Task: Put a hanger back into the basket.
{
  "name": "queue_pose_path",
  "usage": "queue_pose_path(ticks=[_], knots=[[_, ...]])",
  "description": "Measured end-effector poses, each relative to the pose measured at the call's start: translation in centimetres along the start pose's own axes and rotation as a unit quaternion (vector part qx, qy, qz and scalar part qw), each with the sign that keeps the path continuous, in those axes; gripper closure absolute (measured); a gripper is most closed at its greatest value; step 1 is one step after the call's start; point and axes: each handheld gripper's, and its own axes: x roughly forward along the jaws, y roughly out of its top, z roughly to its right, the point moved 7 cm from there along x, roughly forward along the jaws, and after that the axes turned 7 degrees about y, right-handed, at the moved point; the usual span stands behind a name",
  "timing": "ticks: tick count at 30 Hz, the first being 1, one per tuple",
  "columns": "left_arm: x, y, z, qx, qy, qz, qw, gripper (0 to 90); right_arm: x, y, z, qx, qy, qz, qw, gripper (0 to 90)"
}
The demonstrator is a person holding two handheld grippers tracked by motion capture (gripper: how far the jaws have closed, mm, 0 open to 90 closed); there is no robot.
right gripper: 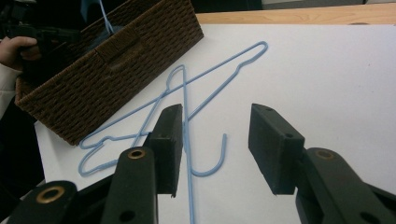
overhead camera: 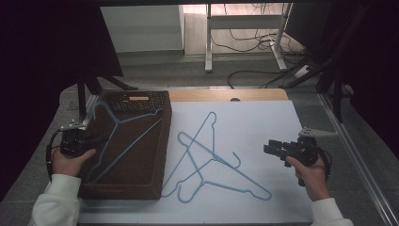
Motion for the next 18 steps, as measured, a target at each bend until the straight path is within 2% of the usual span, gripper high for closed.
queue_pose_path(ticks=[1, 3, 5, 6, 8, 9, 10, 11, 12, 15, 18], knots=[[-0.4, 0.2, 0.1, 0.006, 0.006, 0.004, 1.0000, 46.4, 0.0, 0.0, 0.0, 0.000, 0.000, 0.000, 1.0000, 54.9], [-1.2, 0.7, 0.8, 0.018, 0.009, 0.014, 0.9997, 38.3, 0.1, 0.1, 0.0, -0.001, 0.000, 0.001, 1.0000, 54.1], [-1.9, 1.2, 2.0, 0.029, -0.014, 0.022, 0.9992, 36.4, 0.1, 0.1, -0.1, -0.002, -0.001, 0.001, 1.0000, 53.3], [-2.2, 1.5, 2.8, 0.035, -0.030, 0.028, 0.9985, 31.7, 0.4, 0.0, -0.1, -0.002, -0.002, -0.004, 1.0000, 49.9], [-2.6, 1.9, 4.3, 0.045, -0.059, 0.038, 0.9965, 29.9, 0.5, 0.0, -0.1, -0.003, -0.004, -0.007, 1.0000, 47.1], [-2.8, 2.1, 5.0, 0.050, -0.068, 0.039, 0.9957, 27.8, 1.0, -0.2, -0.1, -0.011, -0.019, -0.020, 0.9996, 42.1], [-2.9, 2.2, 5.7, 0.051, -0.079, 0.040, 0.9948, 27.8, 1.0, -0.2, -0.1, -0.011, -0.019, -0.020, 0.9996, 42.1], [-3.0, 2.3, 6.3, 0.051, -0.093, 0.040, 0.9936, 25.5, 1.4, -0.5, 0.0, -0.017, -0.034, -0.034, 0.9987, 37.1], [-3.0, 2.3, 6.9, 0.051, -0.106, 0.039, 0.9923, 25.5, 1.4, -0.5, 0.0, -0.017, -0.034, -0.034, 0.9987, 37.1], [-3.1, 2.5, 8.4, 0.053, -0.131, 0.038, 0.9892, 22.6, 2.0, -1.1, 0.2, -0.022, -0.056, -0.061, 0.9963, 31.3], [-3.0, 2.5, 9.9, 0.053, -0.155, 0.034, 0.9860, 21.3, 2.1, -1.3, 0.2, -0.023, -0.059, -0.066, 0.9958, 29.5]])
